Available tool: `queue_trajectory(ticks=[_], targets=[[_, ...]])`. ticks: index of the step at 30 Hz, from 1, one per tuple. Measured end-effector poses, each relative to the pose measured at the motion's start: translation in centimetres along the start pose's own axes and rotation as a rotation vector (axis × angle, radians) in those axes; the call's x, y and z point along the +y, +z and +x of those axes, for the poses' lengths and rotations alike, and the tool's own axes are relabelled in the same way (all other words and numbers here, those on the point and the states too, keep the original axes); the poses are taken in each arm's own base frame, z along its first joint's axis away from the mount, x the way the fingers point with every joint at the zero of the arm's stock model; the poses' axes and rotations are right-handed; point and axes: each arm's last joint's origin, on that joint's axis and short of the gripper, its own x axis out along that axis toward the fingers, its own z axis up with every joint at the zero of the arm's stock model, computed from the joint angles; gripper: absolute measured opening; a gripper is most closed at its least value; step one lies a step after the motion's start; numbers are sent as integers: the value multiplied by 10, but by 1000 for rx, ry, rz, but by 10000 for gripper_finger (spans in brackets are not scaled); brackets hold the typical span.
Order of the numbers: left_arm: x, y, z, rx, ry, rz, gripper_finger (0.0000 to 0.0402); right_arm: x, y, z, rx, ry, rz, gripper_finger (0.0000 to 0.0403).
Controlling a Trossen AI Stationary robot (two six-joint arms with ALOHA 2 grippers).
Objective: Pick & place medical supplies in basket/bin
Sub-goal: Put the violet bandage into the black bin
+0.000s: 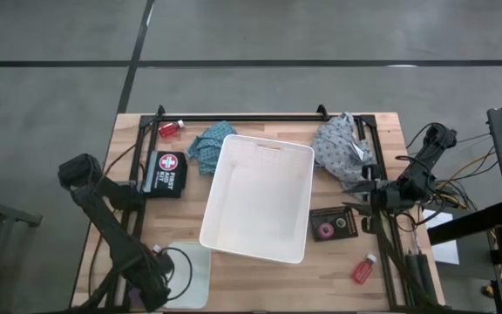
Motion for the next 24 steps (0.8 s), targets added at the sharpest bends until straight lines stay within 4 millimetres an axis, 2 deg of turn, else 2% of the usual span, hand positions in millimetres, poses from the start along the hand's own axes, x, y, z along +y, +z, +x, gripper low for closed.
queue_trajectory(ticks=[9, 24], targets=[[1, 0, -1, 2, 8, -51, 184, 0, 0, 0, 0, 1, 0, 116], [2, 0, -1, -3, 13, -72, 221, 0, 0, 0, -1, 0, 1, 129]])
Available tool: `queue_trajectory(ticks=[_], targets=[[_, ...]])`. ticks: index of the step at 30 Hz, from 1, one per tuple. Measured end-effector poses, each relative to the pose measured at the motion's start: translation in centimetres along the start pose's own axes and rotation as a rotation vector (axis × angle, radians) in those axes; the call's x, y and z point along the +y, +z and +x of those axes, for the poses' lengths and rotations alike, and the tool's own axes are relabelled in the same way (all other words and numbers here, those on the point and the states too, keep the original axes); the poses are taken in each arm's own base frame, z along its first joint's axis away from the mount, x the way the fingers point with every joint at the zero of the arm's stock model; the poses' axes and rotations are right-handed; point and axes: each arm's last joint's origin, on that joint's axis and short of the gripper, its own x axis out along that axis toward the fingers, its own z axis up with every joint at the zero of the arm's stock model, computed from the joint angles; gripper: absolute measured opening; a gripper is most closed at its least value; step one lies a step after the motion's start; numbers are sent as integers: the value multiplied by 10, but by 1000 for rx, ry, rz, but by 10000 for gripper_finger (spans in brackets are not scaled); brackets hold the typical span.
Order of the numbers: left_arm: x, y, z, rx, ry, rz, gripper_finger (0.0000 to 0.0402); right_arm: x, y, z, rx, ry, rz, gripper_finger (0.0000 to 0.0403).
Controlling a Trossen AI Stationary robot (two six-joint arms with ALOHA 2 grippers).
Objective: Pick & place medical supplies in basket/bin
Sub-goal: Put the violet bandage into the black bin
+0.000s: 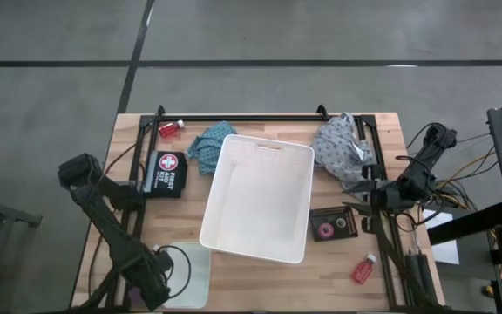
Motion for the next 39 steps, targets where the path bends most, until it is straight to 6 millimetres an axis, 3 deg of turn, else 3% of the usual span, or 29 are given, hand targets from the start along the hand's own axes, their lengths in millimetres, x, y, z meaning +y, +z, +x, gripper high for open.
queue_trajectory(ticks=[4, 11, 18, 39], targets=[[-1, 0, 0, -1, -10, 4, 246, 0, 0, 0, 0, 0, -1, 124], [-3, 0, 0, 1, -28, 13, 325, 0, 0, 0, 0, 0, -1, 116], [-8, -1, 0, 9, -79, 112, 381, 0, 0, 0, 0, 0, 0, 122], [-1, -1, 2, 43, -18, 106, 392, 0, 0, 0, 1, -1, -1, 116]])
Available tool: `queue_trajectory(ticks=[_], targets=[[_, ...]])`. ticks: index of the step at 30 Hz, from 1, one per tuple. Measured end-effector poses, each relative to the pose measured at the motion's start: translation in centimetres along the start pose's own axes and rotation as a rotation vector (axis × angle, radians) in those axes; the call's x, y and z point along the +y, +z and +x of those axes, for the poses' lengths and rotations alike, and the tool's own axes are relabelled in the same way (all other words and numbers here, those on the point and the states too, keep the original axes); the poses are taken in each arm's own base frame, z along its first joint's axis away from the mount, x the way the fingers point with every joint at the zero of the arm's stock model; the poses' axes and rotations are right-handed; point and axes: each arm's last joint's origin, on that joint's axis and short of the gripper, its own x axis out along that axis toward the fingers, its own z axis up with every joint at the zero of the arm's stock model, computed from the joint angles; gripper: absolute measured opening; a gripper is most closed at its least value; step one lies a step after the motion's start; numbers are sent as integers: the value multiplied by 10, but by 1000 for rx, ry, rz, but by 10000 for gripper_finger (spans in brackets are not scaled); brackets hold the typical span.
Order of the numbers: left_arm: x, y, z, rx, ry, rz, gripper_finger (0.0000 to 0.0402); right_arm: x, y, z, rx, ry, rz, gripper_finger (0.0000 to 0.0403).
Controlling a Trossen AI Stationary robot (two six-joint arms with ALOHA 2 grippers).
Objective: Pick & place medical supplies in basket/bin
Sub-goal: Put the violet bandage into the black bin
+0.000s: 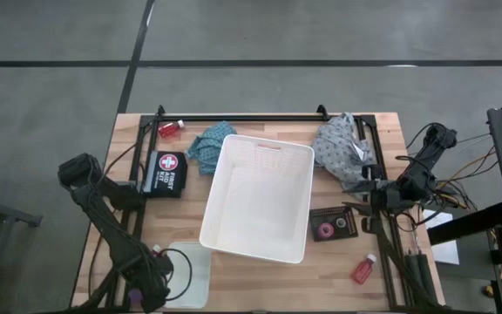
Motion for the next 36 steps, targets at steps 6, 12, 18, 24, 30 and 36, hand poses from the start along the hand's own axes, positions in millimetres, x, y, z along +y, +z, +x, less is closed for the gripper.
queue_trajectory(ticks=[6, 12, 18, 24, 30, 36], targets=[[8, 0, 0, 3, 78, -5, 391, 0, 0, 0, 0, 0, 0, 121], [8, 1, 1, 4, 87, -5, 391, 0, 0, 0, 0, 1, 0, 128], [6, 5, 13, 32, 122, 14, 392, 0, 0, 0, 0, 1, 0, 129], [4, 6, 18, 55, 120, 27, 391, 0, 0, 0, 0, 1, 0, 121], [-2, 7, 19, 21, 74, 64, 390, 0, 0, 0, 0, 1, 0, 116], [4, 7, 29, 20, 73, 75, 392, 0, 0, 0, 0, 1, 0, 122]])
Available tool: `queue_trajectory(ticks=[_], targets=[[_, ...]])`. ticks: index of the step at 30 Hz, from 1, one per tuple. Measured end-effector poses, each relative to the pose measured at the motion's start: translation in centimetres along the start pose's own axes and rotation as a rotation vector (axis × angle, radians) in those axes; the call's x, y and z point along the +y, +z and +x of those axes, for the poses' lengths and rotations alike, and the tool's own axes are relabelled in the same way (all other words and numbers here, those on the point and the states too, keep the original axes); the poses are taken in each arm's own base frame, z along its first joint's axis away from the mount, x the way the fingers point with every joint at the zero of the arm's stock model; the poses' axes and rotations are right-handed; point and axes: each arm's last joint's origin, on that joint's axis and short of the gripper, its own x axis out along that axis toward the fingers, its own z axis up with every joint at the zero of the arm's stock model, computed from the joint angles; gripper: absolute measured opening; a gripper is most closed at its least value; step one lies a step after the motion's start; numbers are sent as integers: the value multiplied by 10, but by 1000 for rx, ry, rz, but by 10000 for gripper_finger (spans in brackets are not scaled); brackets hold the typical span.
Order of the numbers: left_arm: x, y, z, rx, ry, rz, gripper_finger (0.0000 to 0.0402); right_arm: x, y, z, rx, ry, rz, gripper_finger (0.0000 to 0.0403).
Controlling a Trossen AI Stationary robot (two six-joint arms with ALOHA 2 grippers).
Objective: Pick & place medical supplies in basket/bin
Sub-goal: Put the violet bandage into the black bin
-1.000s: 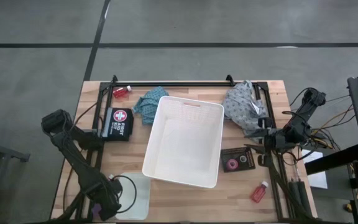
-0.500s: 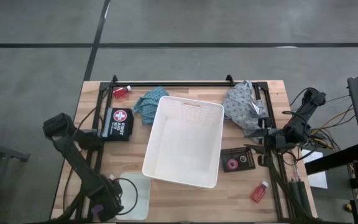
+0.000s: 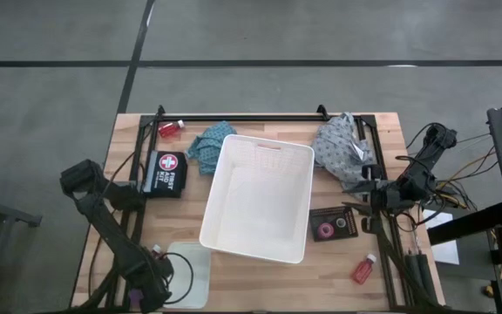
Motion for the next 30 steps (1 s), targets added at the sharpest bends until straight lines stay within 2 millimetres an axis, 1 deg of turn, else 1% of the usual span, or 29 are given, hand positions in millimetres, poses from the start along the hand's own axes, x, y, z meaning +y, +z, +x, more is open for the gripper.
queue_trajectory(ticks=[2, 5, 10, 20, 30], targets=[[2, 2, 5, 1, -34, 15, 392, 0, 0, 0, 0, 0, 0, 124], [6, 6, 15, 52, -59, 20, 390, 0, 0, 0, 0, 0, 0, 128], [13, 8, 21, 77, -51, 0, 392, 0, 0, 0, 0, 0, 0, 130], [13, 9, 21, 47, -61, -7, 391, 0, 0, 0, 0, -1, 0, 118], [12, 10, 21, 20, -66, -8, 391, 0, 0, 0, 0, 0, 0, 127]])
